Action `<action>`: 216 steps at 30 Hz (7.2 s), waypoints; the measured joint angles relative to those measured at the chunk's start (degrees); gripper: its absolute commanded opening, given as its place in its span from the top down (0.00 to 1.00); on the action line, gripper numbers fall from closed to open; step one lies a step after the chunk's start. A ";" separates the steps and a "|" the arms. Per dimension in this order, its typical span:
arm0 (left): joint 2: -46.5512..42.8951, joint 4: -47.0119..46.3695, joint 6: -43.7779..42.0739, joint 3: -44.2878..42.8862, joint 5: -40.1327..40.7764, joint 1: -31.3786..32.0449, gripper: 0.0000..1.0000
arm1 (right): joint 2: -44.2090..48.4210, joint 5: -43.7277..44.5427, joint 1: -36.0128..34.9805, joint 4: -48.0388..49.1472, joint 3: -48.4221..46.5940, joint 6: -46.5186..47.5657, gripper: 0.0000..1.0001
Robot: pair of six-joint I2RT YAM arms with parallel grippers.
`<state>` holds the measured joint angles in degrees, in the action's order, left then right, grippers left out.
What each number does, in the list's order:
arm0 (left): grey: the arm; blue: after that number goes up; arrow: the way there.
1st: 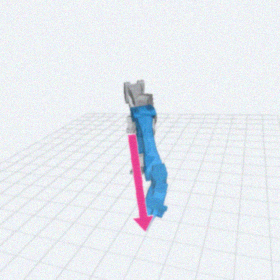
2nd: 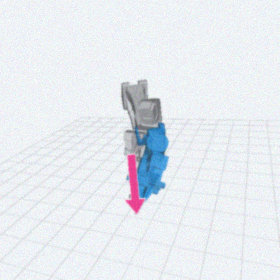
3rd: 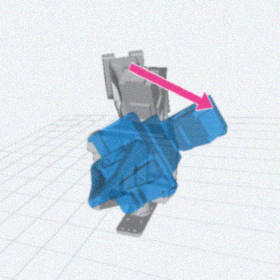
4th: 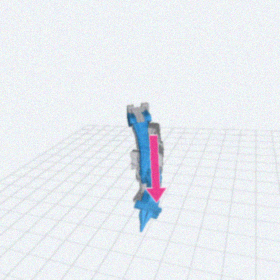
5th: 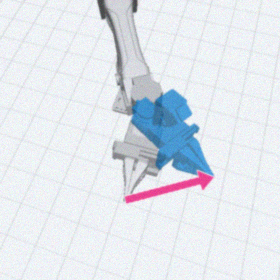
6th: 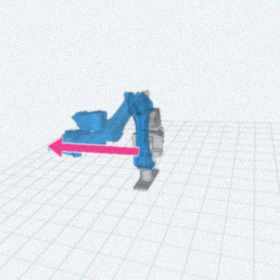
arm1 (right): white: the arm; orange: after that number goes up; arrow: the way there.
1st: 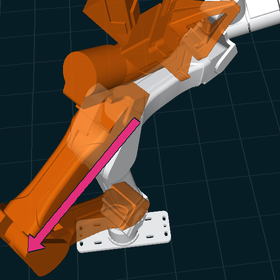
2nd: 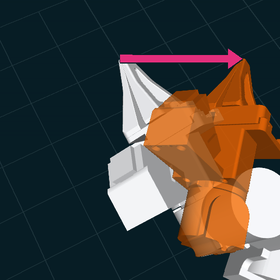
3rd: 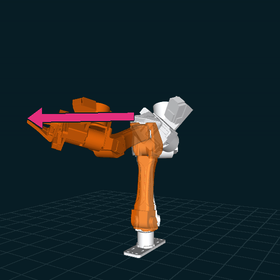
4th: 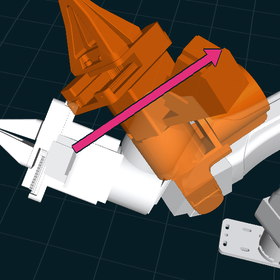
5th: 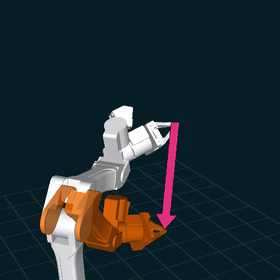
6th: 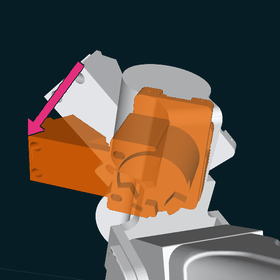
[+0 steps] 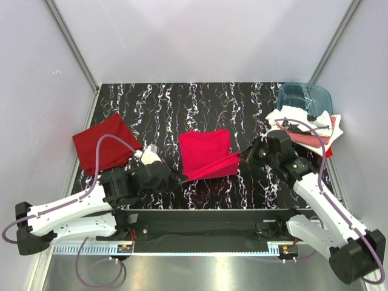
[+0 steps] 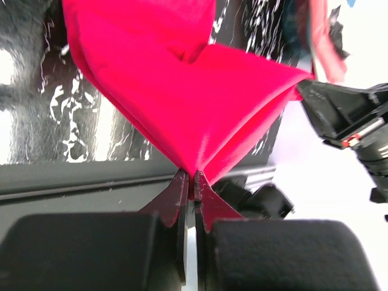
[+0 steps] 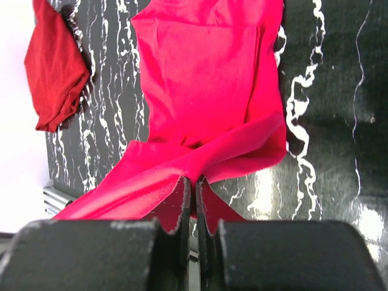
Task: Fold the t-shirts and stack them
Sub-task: Fold the tshirt
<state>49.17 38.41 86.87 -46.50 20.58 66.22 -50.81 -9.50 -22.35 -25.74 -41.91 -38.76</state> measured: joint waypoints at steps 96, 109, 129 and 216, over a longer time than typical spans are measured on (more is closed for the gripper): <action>58.01 -41.33 -48.61 -16.90 -28.72 -50.42 0.33 | -62.69 15.87 -5.14 13.94 -33.81 18.64 0.40; 63.84 -39.50 -48.76 -21.40 -30.73 -50.38 0.92 | -65.94 7.39 -2.38 17.92 -34.42 17.92 0.91; 50.12 -41.53 -48.06 -15.69 -31.89 -46.88 1.00 | -49.40 3.87 -2.43 24.48 -21.94 12.61 1.00; 70.75 -23.43 -46.73 -36.35 -30.12 -37.38 0.58 | -33.09 10.01 -0.92 19.10 3.02 -1.36 0.89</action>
<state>119.92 14.98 40.14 -82.85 -9.54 28.84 -83.90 0.51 -23.27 -6.63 -38.89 -40.12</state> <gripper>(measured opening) 0.412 0.091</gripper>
